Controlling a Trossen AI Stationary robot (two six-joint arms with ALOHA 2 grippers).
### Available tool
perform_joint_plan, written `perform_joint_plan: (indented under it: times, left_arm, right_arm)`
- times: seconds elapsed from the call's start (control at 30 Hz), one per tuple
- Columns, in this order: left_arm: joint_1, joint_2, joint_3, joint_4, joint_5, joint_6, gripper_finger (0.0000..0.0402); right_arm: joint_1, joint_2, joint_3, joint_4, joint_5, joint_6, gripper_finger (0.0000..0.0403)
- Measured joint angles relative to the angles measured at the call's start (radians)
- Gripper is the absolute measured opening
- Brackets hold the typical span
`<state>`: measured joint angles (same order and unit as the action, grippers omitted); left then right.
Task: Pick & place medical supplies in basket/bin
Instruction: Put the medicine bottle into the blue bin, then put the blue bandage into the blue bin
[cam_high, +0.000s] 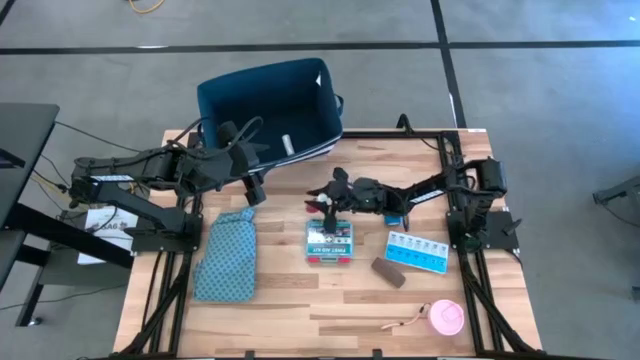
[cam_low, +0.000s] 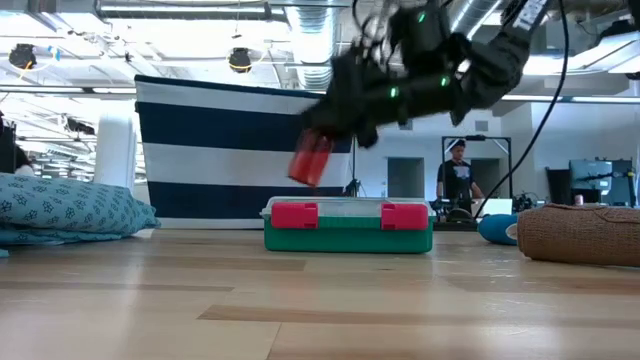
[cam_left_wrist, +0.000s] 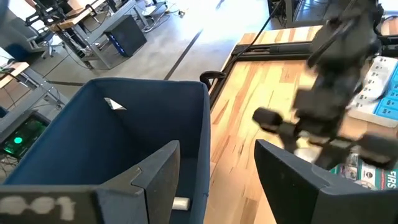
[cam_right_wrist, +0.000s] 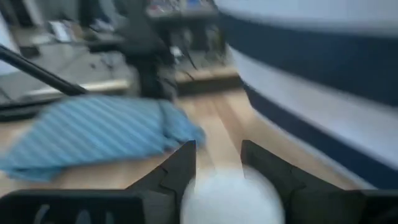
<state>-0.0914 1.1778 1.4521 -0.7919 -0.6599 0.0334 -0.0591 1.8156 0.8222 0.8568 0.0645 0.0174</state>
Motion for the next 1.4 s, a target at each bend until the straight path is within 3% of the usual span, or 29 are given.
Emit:
perform_joint_plan:
  times: [0.2,0.37,0.57,0.8,0.97,1.17,1.4]
  left_arm:
    - [0.000,0.000,0.000,-0.003,-0.001,0.000,0.0199]
    - [0.000,0.000,0.000,-0.004,-0.001,0.001,0.0199]
    - [0.000,0.000,0.000,-0.004,-0.002,0.002,0.0199]
    - [0.000,0.000,0.000,-0.004,-0.002,-0.011,0.0199]
    - [0.000,0.000,0.000,-0.004,-0.001,-0.009,0.0199]
    - [0.000,0.000,0.000,-0.009,-0.001,-0.006,0.0199]
    - [0.000,0.000,0.000,-0.045,-0.004,-0.007,0.0199]
  right_arm:
    - [0.012,-0.165,0.083,-0.056,0.001,-0.164,0.0092]
    - [-0.014,-0.310,0.210,-0.295,0.009,-0.255,0.0096]
    - [-0.100,-0.359,0.392,-0.436,0.036,-0.405,0.0092]
    - [-0.324,-0.249,0.510,-0.531,0.026,-0.277,0.0098]
    - [-0.437,-0.082,0.513,-0.484,-0.128,-0.176,0.0097]
    - [-0.467,0.088,0.520,-0.351,-0.171,-0.131,0.0095]
    - [-0.438,0.143,0.564,-0.360,-0.147,-0.160,0.0145]
